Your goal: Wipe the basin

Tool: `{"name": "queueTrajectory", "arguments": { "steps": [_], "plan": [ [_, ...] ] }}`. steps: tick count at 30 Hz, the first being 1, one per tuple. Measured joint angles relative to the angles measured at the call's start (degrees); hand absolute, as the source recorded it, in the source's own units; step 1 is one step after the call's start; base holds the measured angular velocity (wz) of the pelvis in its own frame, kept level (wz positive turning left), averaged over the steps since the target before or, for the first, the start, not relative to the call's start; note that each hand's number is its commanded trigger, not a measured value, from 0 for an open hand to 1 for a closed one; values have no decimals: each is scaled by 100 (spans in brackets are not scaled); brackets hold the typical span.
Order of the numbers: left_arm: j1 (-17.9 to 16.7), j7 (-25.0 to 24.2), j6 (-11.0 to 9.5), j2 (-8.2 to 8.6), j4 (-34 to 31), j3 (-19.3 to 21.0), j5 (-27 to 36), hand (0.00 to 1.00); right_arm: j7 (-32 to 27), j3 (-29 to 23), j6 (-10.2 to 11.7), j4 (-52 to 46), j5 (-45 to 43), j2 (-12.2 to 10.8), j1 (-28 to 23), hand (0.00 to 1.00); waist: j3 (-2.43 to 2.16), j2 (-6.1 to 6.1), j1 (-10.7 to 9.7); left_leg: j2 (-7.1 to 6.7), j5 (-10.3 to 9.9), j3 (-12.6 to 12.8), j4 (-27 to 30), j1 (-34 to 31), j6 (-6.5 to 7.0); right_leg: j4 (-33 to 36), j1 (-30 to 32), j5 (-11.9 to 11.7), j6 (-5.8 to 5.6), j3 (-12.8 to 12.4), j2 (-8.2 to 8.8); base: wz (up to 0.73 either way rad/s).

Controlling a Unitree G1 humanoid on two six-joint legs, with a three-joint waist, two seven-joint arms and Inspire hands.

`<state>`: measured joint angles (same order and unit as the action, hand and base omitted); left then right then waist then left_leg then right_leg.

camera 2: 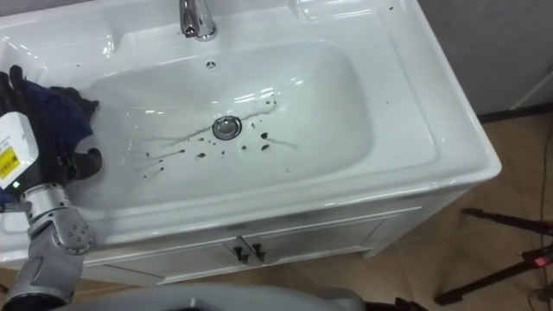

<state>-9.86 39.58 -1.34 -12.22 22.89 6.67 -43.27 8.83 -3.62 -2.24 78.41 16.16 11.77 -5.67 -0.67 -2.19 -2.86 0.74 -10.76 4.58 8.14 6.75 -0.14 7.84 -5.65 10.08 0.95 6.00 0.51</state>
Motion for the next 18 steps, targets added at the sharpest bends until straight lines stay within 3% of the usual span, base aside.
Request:
{"name": "queueTrajectory", "arguments": {
  "steps": [14,18],
  "plan": [
    [10,21,17,15,27,37,77,0,-93,-12,-120,-80,-21,7,14,0,-8,-3,173,2,0,-4,-1,0,0,1,0,-16,-8,0,0,0],
    [7,32,-26,79,123,100,185,0,-127,-14,-153,-79,-17,-5,16,0,14,29,199,9,0,-12,-47,100,0,-9,-76,-16,-7,-21,-10,-3]
  ]
}}
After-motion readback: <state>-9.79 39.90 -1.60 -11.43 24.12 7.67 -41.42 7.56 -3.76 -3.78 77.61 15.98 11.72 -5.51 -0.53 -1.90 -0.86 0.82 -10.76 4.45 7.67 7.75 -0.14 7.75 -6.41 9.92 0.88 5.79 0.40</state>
